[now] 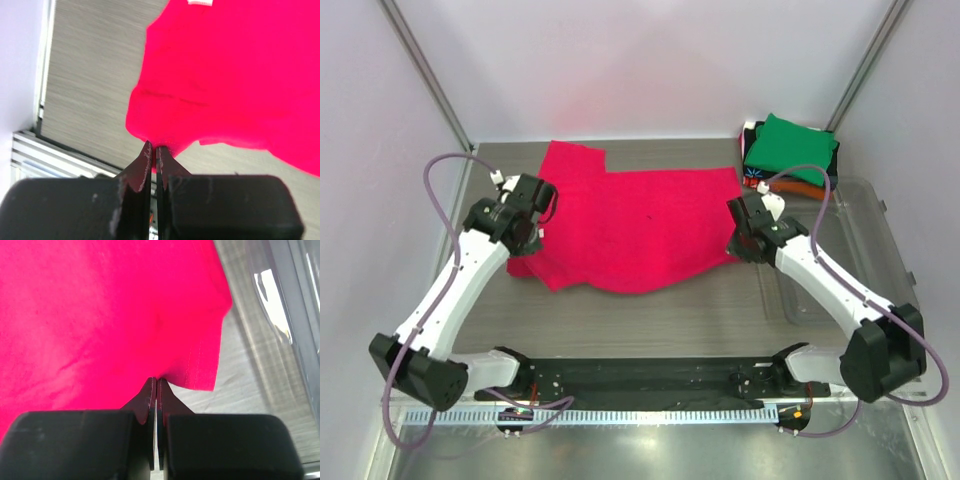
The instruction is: Fold and stack the t-shirts
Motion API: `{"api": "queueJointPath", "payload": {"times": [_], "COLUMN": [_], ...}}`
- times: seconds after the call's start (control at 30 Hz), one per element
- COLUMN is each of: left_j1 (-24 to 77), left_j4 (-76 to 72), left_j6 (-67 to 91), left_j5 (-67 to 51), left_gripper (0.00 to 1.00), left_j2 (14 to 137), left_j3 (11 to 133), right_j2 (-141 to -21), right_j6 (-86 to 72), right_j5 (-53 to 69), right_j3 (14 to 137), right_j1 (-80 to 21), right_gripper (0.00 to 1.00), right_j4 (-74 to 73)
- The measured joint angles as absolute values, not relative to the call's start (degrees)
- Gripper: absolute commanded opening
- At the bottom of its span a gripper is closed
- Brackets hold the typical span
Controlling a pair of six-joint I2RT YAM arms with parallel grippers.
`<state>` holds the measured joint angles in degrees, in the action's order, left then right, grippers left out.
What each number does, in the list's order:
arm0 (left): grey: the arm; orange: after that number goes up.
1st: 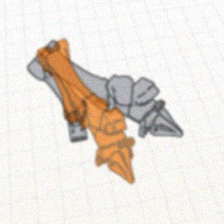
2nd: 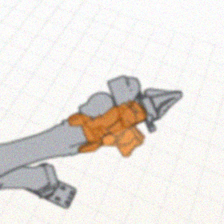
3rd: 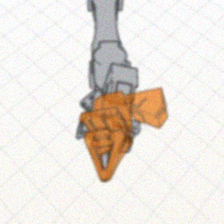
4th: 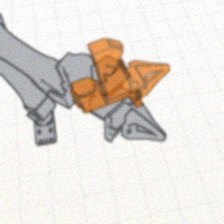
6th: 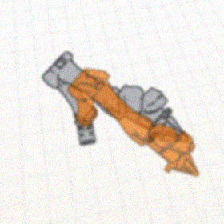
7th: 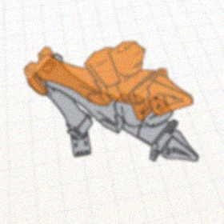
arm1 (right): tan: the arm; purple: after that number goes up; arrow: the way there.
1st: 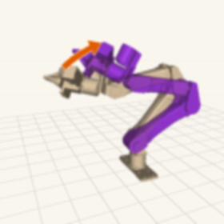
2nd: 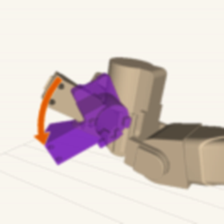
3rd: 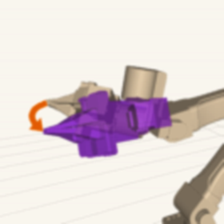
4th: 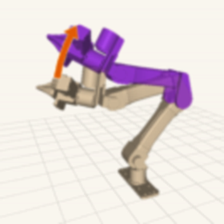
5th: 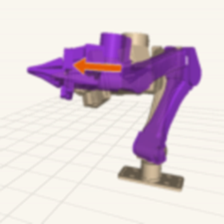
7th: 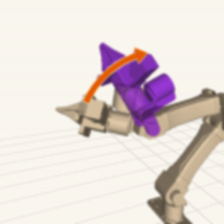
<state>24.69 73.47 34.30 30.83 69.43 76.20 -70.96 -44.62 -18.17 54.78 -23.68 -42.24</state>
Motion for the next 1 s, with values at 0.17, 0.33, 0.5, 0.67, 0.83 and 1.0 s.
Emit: {"api": "queueJointPath", "payload": {"times": [0.17, 0.33, 0.5, 0.67, 0.83, 1.0], "left_j1": [19.4, 16.7, 15.3, 13.6, 11.9, 10.8], "left_j4": [70.0, 67.7, 65.8, 64.4, 65.1, 66.0], "left_j6": [29.3, 25.8, 23.2, 21.1, 18.7, 19.0], "left_j5": [30.1, 29.9, 29.8, 29.0, 27.4, 26.4], "left_gripper": [0.0, 0.0, 0.0, 0.0, 0.48, 0.85], "left_j2": [76.9, 84.1, 92.5, 103.5, 120.2, 128.8], "left_j3": [81.1, 87.8, 95.5, 103.1, 119.5, 128.7], "right_j2": [-79.0, -86.5, -93.2, -100.1, -107.9, -113.6], "right_j6": [-41.4, -38.8, -36.9, -36.0, -35.9, -35.8], "right_j5": [-18.7, -18.9, -18.9, -19.0, -19.2, -19.4], "right_j3": [62.0, 68.4, 74.1, 79.3, 85.6, 93.8], "right_j1": [-21.9, -19.4, -17.8, -16.1, -14.6, -13.8], "right_gripper": [0.01, 0.01, 0.01, 0.01, 0.54, 0.95], "right_j4": [-43.0, -43.0, -43.1, -43.0, -44.3, -46.6]}}
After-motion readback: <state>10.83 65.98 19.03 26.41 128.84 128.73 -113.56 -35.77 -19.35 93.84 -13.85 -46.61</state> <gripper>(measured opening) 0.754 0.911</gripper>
